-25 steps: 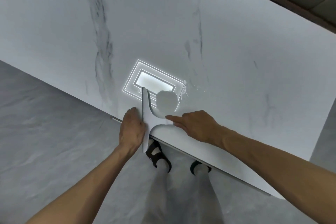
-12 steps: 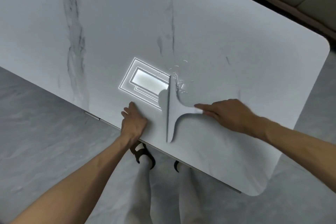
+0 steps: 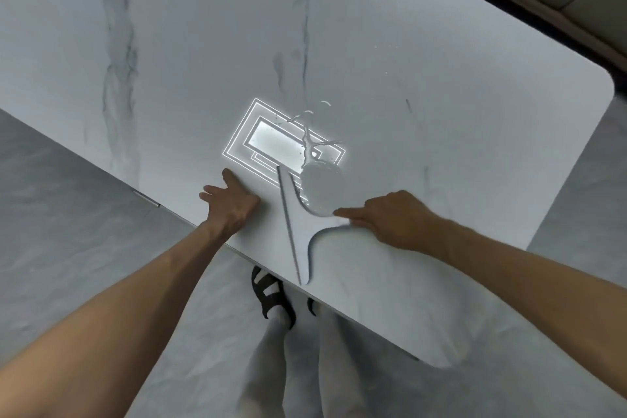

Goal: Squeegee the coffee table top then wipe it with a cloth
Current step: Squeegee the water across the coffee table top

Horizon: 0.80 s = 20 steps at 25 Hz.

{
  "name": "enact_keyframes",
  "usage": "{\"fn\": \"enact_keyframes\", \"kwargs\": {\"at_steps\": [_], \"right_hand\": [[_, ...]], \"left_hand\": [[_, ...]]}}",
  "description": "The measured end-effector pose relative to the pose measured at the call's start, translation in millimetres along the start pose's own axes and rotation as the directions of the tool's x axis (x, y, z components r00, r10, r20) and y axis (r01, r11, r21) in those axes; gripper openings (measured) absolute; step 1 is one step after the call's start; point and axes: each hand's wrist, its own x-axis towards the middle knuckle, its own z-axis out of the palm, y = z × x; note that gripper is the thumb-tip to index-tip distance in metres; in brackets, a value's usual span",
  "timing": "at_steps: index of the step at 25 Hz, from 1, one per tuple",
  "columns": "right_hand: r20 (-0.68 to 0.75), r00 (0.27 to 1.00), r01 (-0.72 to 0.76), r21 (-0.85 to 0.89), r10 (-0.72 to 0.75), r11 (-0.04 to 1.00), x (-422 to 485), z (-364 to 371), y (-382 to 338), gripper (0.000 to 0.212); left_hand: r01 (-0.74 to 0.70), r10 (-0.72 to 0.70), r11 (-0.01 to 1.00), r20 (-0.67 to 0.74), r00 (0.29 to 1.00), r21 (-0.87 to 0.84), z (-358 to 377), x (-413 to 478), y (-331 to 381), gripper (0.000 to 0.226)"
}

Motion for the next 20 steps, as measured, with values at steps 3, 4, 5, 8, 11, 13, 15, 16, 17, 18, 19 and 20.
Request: {"fn": "enact_keyframes", "kwargs": {"at_steps": [3, 4, 5, 8, 11, 13, 15, 16, 17, 18, 19, 20], "right_hand": [[-0.006, 0.995, -0.101, -0.006, 0.101, 0.995, -33, -23, 42, 0.041], [-0.006, 0.991, -0.134, -0.018, 0.133, 0.991, -42, -29, 50, 0.042], [-0.015, 0.989, -0.147, -0.027, 0.147, 0.989, -48, -34, 53, 0.042], [-0.017, 0.999, -0.047, -0.017, 0.046, 0.999, -47, -30, 27, 0.042], [0.106, 0.984, 0.144, 0.004, -0.144, 0.990, -22, -8, -29, 0.041], [0.178, 0.965, 0.193, 0.010, -0.192, 0.981, -9, 3, -52, 0.041], [0.198, 0.970, 0.143, 0.024, -0.145, 0.989, -9, 8, -48, 0.040], [0.209, 0.972, 0.104, 0.028, -0.108, 0.994, -13, 8, -38, 0.040], [0.219, 0.973, 0.068, 0.026, -0.072, 0.997, -19, 6, -24, 0.040], [0.221, 0.975, 0.033, 0.023, -0.037, 0.999, -26, 1, -8, 0.039], [0.218, 0.976, -0.002, 0.017, -0.001, 1.000, -35, -5, 9, 0.038], [0.214, 0.976, -0.040, 0.010, 0.037, 0.999, -43, -12, 26, 0.038]], "left_hand": [[-0.020, 0.020, 1.000, 0.003, 1.000, -0.004, 1, -2, -2, 0.068], [-0.032, 0.032, 0.999, -0.003, 0.999, -0.023, 0, -1, -5, 0.067], [-0.048, 0.048, 0.998, -0.023, 0.999, -0.034, 0, -2, -8, 0.065], [-0.123, 0.107, 0.988, -0.150, 0.983, -0.098, 9, -16, -20, 0.053], [-0.148, 0.107, 0.970, -0.213, 0.971, -0.190, 30, -40, -29, 0.056], [-0.137, 0.087, 0.962, -0.212, 0.973, -0.234, 42, -50, -31, 0.049], [-0.135, 0.095, 0.961, -0.170, 0.981, -0.242, 51, -54, -29, 0.045], [-0.148, 0.116, 0.964, -0.151, 0.982, -0.222, 55, -56, -26, 0.044], [-0.172, 0.148, 0.967, -0.136, 0.980, -0.188, 59, -56, -23, 0.044], [-0.194, 0.178, 0.970, -0.117, 0.977, -0.146, 62, -57, -18, 0.044], [-0.206, 0.197, 0.973, -0.092, 0.976, -0.105, 63, -56, -15, 0.044], [-0.201, 0.198, 0.977, -0.058, 0.979, -0.073, 64, -55, -11, 0.043]]}}
